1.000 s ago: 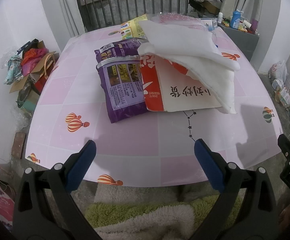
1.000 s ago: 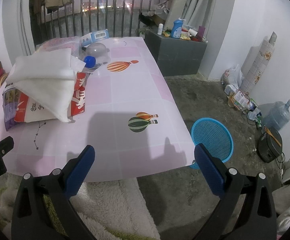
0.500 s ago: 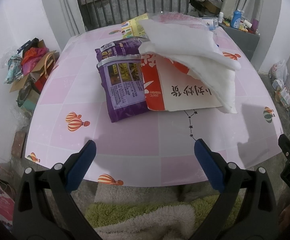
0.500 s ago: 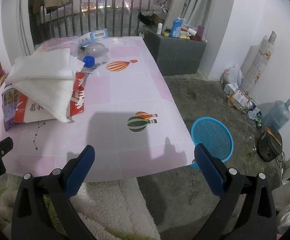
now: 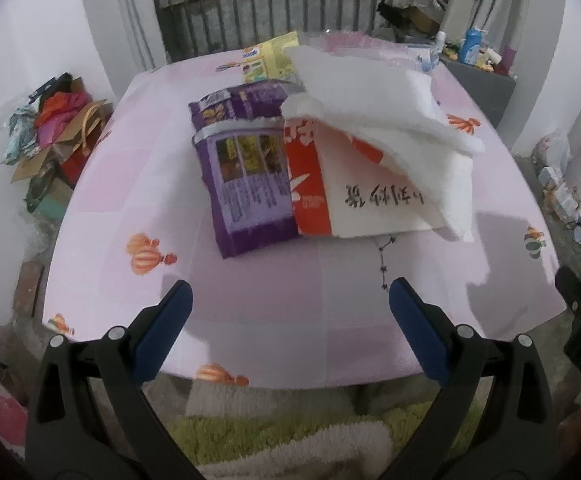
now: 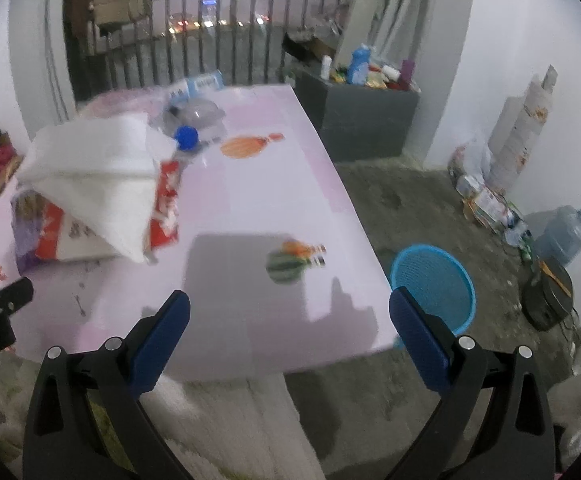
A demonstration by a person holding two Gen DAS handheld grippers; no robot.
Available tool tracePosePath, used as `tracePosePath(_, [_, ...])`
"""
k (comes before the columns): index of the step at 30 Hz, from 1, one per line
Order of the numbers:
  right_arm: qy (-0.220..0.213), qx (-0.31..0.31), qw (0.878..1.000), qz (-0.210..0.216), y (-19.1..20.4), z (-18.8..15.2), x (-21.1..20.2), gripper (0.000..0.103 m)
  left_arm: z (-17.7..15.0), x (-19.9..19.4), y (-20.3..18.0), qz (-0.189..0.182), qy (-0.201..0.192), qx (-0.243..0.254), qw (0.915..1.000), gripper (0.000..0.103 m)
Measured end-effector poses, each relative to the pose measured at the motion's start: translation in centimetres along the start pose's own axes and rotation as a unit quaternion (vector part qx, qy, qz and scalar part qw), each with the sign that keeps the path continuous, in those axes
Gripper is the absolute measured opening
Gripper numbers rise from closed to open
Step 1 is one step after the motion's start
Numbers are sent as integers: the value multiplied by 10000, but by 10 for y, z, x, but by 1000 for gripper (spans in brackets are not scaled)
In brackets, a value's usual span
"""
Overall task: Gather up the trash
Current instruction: 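Grasp the white tissue with the left gripper while the right gripper grasps clear plastic packaging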
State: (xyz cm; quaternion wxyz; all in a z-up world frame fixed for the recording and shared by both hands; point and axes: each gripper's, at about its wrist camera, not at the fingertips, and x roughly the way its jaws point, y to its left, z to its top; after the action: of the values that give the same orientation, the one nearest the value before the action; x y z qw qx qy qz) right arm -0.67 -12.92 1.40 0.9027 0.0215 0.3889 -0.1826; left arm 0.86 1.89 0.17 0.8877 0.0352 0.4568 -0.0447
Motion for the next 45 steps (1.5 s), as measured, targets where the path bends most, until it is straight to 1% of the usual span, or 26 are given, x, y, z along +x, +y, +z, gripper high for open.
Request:
tracePosePath(2, [-272,-78,9995,153,4,9,-4,97,6,0,5,-163,-122,43,9998,94])
tracePosePath(4, [-737,-255,9954,561,11,22,-9,97,13,-2,12,-405,-283,61,9988,94])
tracePosePath(5, [-870,-301,9934,678,13,26,-12,97,17,-3,17,-590,-449,50,9972,94])
tracePosePath(6, [-1018,-359,9911,777,17,31,-14,97,20,-5,21,-759,-622,30,9952,94])
tracePosePath(8, [-1168,-525,9867,1004,29,43,-13,97,24,-12,37,-1259,-1144,-109,9854,94])
tracePosePath(10, [-1095,-534,9847,1247,38,54,-5,97,33,-15,48,-1358,-1376,-325,9806,94])
tracePosePath(11, [-1026,-503,9842,1356,42,58,1,97,37,-15,51,-1425,-1401,-364,9792,94])
tracePosePath(13, [-888,-398,9823,1601,47,66,10,96,45,-13,57,-1678,-1439,-395,9745,94])
tracePosePath(15, [-815,-320,9809,1739,50,73,19,87,56,-12,59,-1814,-1532,-360,9707,94])
tracePosePath(16, [-752,-281,9801,1815,53,81,26,85,61,-11,58,-1871,-1597,-308,9688,94])
tracePosePath(18, [-619,-165,9781,1982,55,91,37,75,68,-10,52,-1973,-1692,-138,9655,94])
tracePosePath(19, [-547,-111,9770,2060,56,94,42,73,71,-9,49,-1979,-1741,0,9646,94])
tracePosePath(20, [-454,-40,9753,2163,57,98,48,70,74,-6,45,-1976,-1763,91,9642,91])
tracePosePath(21, [-374,23,9738,2245,57,102,54,67,77,-4,42,-1993,-1788,172,9633,81])
tracePosePath(22, [-267,105,9712,2364,58,109,64,65,80,-1,39,-2004,-1785,253,9630,76])
tracePosePath(24, [-167,161,9676,2515,61,117,75,60,86,9,33,-1996,-1672,349,9649,66])
tracePosePath(26, [-30,249,9628,2689,65,127,90,58,89,19,29,-1997,-1561,389,9666,58])
tracePosePath(28, [25,267,9588,2828,68,134,100,56,93,25,30,-2016,-1474,394,9675,53])
tracePosePath(30, [97,298,9551,2945,71,141,108,56,95,32,30,-2066,-1377,375,9680,44])
tracePosePath(31, [157,332,9525,3024,72,145,114,56,95,36,31,-2096,-1319,359,9682,42])
tracePosePath(33, [289,375,9486,3129,74,151,127,55,95,42,30,-2162,-1207,336,9683,33])
tracePosePath(35, [377,396,9443,3245,76,155,136,54,95,46,30,-2202,-1147,346,9681,29])
tracePosePath(37, [482,447,9401,3344,76,158,147,51,94,49,30,-2261,-1111,366,9671,26])
tracePosePath(39, [565,474,9358,3448,76,159,153,44,94,52,29,-2316,-1068,383,9662,18])
tracePosePath(40, [589,474,9349,3468,77,158,155,42,94,54,29,-2329,-1053,391,9660,17])
tracePosePath(45, [616,400,9317,3556,79,158,156,22,95,54,27,-2336,-1086,428,9653,10])
